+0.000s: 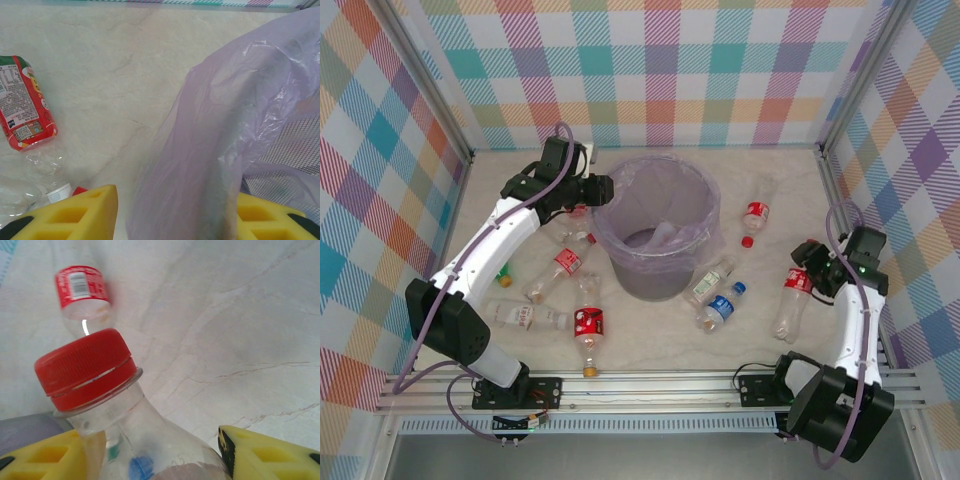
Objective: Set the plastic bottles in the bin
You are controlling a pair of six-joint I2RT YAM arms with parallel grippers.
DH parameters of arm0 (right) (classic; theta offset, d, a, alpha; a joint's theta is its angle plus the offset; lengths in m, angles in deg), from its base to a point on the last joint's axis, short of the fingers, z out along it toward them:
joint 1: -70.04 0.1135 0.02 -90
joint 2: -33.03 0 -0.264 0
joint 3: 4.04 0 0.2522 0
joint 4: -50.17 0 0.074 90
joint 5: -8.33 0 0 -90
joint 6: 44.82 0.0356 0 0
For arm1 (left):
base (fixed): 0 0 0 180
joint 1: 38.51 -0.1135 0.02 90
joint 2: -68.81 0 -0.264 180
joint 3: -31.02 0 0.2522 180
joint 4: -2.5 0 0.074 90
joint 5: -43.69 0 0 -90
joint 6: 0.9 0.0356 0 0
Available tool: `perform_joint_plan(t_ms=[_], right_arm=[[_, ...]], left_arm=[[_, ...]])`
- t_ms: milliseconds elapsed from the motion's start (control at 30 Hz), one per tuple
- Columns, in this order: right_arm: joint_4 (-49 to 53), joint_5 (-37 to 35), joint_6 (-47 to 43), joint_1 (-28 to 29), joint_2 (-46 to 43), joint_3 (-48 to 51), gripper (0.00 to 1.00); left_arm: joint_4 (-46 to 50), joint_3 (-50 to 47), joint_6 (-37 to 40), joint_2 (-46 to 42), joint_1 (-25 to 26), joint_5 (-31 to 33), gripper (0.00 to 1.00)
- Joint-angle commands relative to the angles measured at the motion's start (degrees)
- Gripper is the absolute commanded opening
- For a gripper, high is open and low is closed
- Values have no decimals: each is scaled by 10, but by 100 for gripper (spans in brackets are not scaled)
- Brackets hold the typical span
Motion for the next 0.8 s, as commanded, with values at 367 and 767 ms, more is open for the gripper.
perform_joint_plan(t_ms=[367,767], right_arm=[[118,72,-10,79,-29,-223,57],[64,26,26,276,58,-462,52]], left_arm=[[38,-15,-2,4,5,16,46],[31,-14,-5,14,5,3,46]])
